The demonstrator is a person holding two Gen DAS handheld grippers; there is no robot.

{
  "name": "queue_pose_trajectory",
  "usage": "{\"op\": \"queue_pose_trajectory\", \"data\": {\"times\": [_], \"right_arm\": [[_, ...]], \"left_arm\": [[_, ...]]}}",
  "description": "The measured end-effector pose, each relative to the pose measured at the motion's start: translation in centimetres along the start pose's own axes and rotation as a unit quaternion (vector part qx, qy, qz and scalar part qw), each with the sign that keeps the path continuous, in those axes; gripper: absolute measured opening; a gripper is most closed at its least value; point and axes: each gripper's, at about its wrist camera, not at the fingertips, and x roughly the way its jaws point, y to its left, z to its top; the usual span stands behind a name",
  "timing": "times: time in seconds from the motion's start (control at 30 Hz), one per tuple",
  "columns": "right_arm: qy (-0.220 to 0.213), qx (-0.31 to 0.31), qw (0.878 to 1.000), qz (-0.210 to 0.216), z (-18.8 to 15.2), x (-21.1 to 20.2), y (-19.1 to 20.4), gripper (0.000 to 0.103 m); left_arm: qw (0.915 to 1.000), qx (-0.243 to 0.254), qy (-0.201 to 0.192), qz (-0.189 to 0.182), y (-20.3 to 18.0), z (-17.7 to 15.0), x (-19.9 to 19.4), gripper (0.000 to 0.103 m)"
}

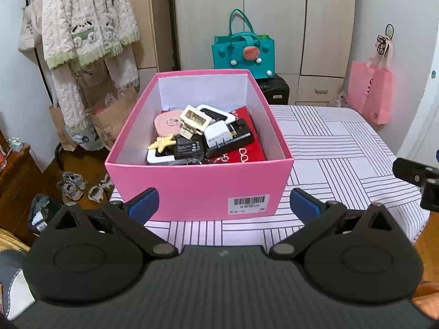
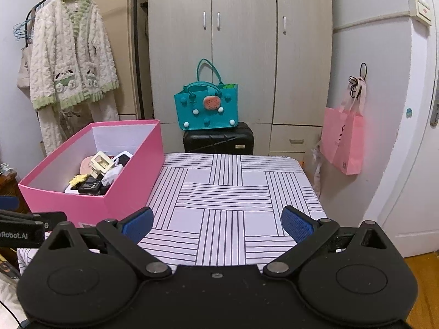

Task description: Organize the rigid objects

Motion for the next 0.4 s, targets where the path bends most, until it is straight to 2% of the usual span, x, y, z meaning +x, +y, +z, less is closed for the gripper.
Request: {"op": "queue_pose_trajectory", "data": {"times": [0.4], "right_arm": [[-0.001,-0.005,1.0,0.004,-0.04,0.01,0.27,0.101]], "left_arm": [[0.9999,0.008,-0.013,0.009,-0.16,-0.11,-0.45,0.103]]}}
